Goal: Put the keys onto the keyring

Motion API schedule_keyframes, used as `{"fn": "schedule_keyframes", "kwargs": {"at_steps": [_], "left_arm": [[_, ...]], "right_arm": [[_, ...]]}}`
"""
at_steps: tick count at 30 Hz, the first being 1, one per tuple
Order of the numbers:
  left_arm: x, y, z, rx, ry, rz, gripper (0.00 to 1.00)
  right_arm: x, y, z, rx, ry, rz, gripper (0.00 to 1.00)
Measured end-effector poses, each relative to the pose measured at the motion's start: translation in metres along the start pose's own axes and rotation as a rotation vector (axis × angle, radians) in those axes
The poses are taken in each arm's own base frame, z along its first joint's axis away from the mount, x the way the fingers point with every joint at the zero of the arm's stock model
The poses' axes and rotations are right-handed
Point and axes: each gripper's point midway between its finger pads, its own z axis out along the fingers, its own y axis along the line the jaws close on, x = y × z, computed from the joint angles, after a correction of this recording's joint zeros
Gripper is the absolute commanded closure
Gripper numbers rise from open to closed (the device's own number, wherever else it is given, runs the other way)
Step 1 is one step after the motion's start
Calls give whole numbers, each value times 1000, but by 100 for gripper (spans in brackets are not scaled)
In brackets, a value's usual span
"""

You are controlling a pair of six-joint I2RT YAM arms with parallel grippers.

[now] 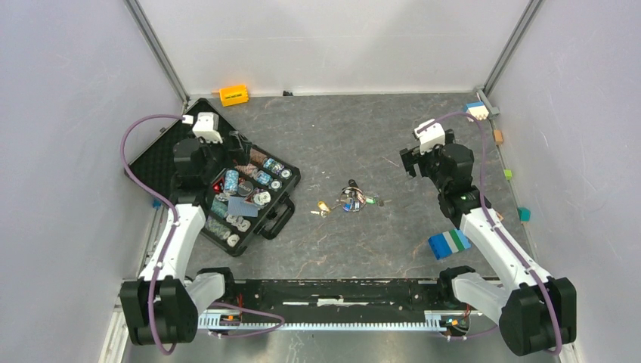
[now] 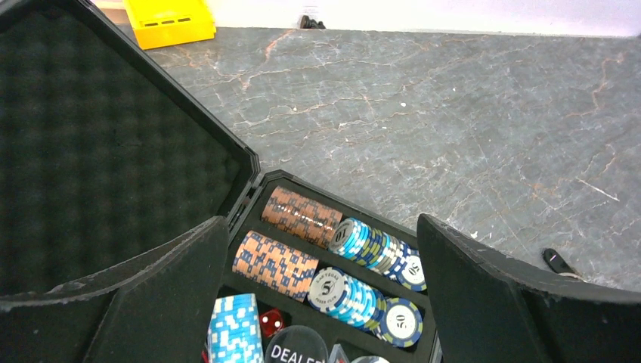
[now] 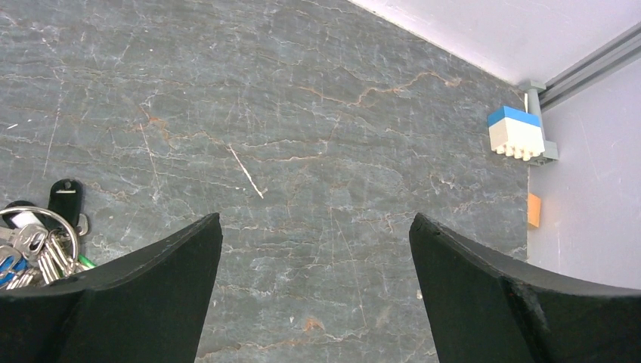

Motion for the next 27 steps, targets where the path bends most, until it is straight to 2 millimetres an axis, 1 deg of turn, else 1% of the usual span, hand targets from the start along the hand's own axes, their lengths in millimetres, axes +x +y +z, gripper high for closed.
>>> {"fn": "schedule_keyframes", "kwargs": {"at_steps": [3,6,11,19,23,25,27], "left_arm": [[4,3,9,13,3,-34,0],[5,4,12,21,-16,-50,0],[-2,2,10,33,-56,-46,0],[-19,4,6,9,-107,-27,0],[-30,2,-1,6,-141,-11,0],[-35,2,-7,-1,-157,0,0],[-39,2,-12,-10,-151,7,0]], "right_arm": [[5,0,7,8,21,10,2],[9,-2,9,22,36,13,2],[-1,-8,10,51,-2,16,2],[-11,-9,12,53,-45,38,2],[-18,-14,5,79,-69,46,2],[-21,-19,-4,106,-88,47,2],[-19,-22,-13,129,-104,45,2]]}}
